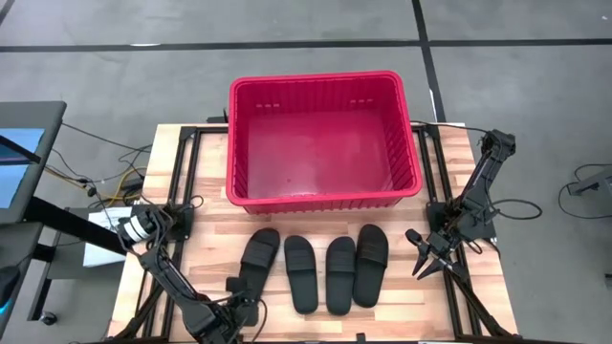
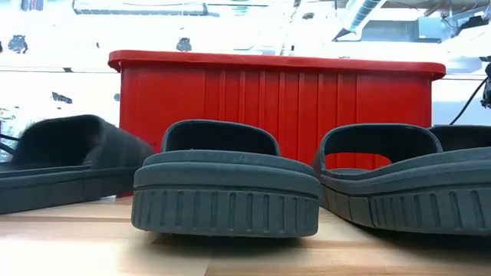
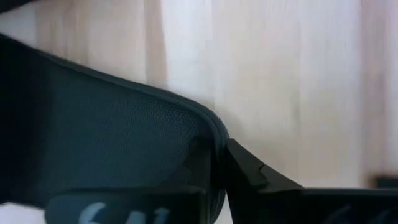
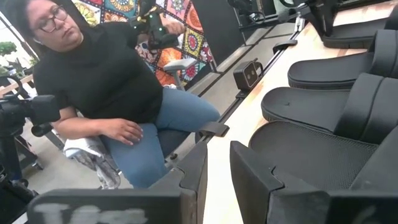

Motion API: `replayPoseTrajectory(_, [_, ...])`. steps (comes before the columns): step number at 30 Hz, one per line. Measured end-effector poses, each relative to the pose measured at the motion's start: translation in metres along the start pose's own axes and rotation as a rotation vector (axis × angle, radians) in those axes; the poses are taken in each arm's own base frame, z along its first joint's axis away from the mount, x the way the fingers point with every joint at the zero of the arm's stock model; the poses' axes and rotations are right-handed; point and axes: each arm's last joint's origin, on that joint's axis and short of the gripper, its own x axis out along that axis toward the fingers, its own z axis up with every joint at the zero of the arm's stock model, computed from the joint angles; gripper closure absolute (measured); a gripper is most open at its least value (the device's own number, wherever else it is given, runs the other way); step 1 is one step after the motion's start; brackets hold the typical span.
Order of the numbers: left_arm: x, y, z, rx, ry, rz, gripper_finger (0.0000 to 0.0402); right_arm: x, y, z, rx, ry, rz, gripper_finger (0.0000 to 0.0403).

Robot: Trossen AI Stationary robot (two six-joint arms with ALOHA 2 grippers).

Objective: Pick and place slides into bin
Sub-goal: Put the black slides into the red bin

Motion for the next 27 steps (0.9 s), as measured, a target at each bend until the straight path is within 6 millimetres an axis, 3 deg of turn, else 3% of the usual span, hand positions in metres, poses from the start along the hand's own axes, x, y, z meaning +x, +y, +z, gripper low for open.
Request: replayPoseTrajectory(27, [-0.091,-0.041,0.044,0.048,-0.240,-0.204,0.0399,0.000,0.000,0.000,0.000,0.000,-0.001,0.0342])
